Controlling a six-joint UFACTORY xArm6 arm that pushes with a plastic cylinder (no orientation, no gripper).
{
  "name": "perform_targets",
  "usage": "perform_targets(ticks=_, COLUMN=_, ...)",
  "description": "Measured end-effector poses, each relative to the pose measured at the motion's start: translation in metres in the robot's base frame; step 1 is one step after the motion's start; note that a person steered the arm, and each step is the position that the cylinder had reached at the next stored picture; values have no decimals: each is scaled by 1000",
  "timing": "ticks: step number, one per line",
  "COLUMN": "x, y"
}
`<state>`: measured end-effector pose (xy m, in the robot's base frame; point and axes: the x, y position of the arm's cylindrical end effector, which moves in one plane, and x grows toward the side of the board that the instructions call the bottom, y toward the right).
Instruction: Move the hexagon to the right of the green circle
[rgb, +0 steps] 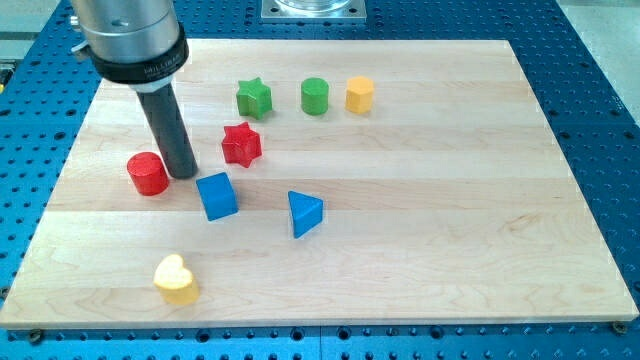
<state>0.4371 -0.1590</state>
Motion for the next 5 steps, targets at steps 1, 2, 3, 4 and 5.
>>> perform_targets(ticks=1, x=-5, y=0)
perform_targets(ticks=2, x=13, y=6)
perform_targets(ticks=3, x=34, y=6)
perform_targets(ticks=4, x=32, y=18)
perform_targets(ticks=5, x=11, y=27)
